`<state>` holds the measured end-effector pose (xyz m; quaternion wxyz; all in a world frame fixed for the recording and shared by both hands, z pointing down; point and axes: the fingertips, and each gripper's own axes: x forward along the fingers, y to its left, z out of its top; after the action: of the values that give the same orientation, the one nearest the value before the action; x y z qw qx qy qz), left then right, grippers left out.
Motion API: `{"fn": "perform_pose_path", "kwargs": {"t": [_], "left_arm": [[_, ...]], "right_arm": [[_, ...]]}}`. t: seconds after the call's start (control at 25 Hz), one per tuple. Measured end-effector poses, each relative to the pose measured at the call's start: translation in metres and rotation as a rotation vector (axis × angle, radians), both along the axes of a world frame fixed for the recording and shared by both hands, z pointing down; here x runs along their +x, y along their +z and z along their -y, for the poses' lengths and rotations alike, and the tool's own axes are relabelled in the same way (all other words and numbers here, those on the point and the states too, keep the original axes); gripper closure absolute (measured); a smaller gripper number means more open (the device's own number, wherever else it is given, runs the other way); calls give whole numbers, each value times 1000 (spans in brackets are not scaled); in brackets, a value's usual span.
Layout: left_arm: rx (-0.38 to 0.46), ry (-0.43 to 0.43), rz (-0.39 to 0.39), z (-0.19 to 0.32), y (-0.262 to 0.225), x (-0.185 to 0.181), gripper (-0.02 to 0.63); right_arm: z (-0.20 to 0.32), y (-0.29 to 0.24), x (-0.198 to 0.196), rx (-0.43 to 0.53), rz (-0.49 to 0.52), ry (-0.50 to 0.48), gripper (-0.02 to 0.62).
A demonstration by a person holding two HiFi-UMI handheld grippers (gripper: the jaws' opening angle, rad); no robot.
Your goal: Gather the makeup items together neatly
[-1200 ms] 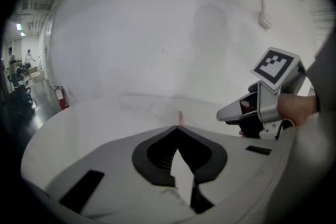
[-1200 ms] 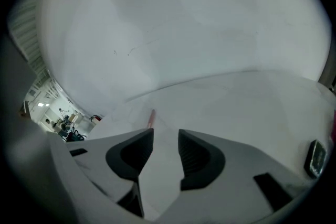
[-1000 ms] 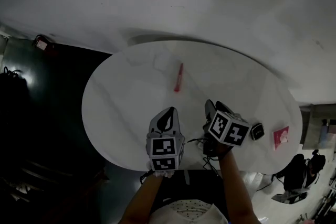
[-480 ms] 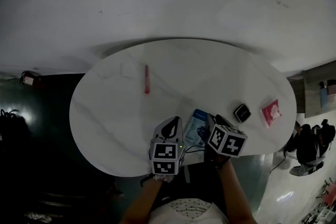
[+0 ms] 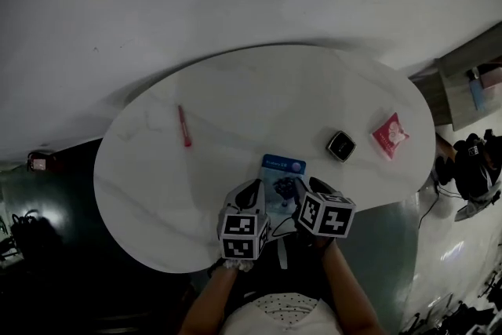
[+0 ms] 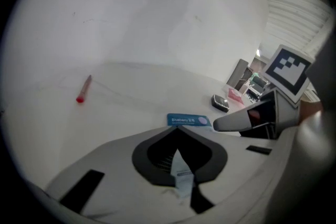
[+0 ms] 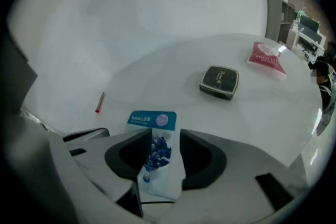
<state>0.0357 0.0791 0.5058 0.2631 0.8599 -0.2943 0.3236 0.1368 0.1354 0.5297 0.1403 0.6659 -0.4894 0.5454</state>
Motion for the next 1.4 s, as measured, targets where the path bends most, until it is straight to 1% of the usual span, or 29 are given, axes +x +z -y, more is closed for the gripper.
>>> {"fn": "perform_pose_path", "kwargs": {"t": [0.16,0.32,0.44,0.8,0.92,1.04,1.24,1.28,1.32,1.4], "left_arm": [[3,52,66,-11,14,0,586],[-13,76,100,-20,27,-2,586],[-15,100,120,-26,32,-2,586],[-34,106,105,-30,38,-1,584],[-30,107,105,-30,38,-1,583],[-32,109,103,-30,38,0,583],[-31,113,102,-30,38,0,584],[-29,116,103,-30,38,0,584],[-27,118,105,-30,38,0,584],[-25,122,106,-31,38,0,584]], "right_arm": [[-12,7,-10,-15,27,-17,407],[-15,13,-19,-26,41,-34,407],[-14,16,-23,-36,29,-44,407],[-13,17,-27,-57,-46,-93,408],[-13,18,-29,-72,-80,-121,433],[-12,18,-29,-84,-115,-154,430],[-12,18,-30,-81,-130,-173,437],[-11,17,-31,-79,-126,-174,447],[-11,17,-32,-77,-124,-171,480],[-10,15,-32,-68,-129,-163,513]]}}
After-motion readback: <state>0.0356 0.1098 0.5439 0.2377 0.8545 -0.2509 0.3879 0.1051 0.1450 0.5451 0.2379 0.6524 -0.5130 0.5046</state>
